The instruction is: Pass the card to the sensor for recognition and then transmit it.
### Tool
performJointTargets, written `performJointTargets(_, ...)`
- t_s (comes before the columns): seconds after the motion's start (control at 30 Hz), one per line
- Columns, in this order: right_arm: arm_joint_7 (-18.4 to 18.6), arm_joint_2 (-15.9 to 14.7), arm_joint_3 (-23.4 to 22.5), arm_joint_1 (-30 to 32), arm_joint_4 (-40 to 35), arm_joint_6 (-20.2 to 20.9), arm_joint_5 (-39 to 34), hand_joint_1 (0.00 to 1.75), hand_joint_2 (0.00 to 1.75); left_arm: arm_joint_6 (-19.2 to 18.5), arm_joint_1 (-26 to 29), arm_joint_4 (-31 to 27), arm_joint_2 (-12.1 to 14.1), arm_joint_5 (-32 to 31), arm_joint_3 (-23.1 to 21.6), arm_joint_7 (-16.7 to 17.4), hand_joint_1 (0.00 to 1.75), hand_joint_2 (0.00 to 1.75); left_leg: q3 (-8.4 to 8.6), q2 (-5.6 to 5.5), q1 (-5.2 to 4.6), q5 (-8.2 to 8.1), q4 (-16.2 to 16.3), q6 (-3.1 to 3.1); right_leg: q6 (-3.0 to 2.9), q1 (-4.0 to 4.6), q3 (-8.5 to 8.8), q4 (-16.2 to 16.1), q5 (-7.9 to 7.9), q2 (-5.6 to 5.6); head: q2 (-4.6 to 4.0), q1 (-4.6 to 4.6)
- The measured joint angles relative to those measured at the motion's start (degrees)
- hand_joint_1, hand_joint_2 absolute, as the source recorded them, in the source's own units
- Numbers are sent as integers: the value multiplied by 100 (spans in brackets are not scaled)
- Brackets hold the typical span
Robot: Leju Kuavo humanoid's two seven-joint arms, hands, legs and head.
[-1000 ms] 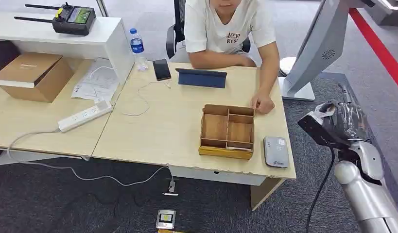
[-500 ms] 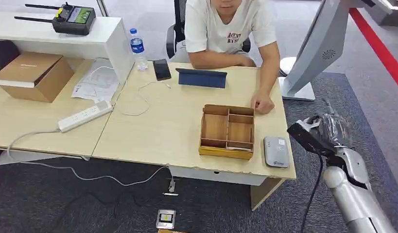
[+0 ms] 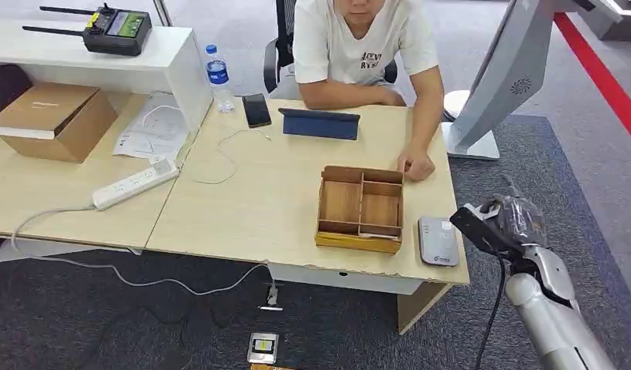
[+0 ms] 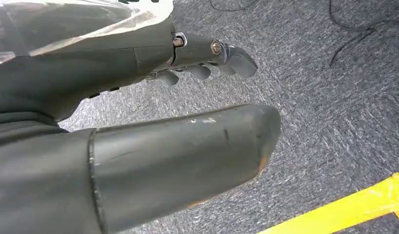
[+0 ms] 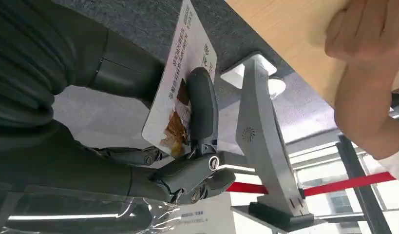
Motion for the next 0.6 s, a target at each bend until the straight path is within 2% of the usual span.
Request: performJointTargets(0.6,-184,234,2,7,363,-79,114,175,175,15,0,0,-26,-83,0,0,0,0,-1,0,0,0,0,0,0,0,1,0,0,0,2,2)
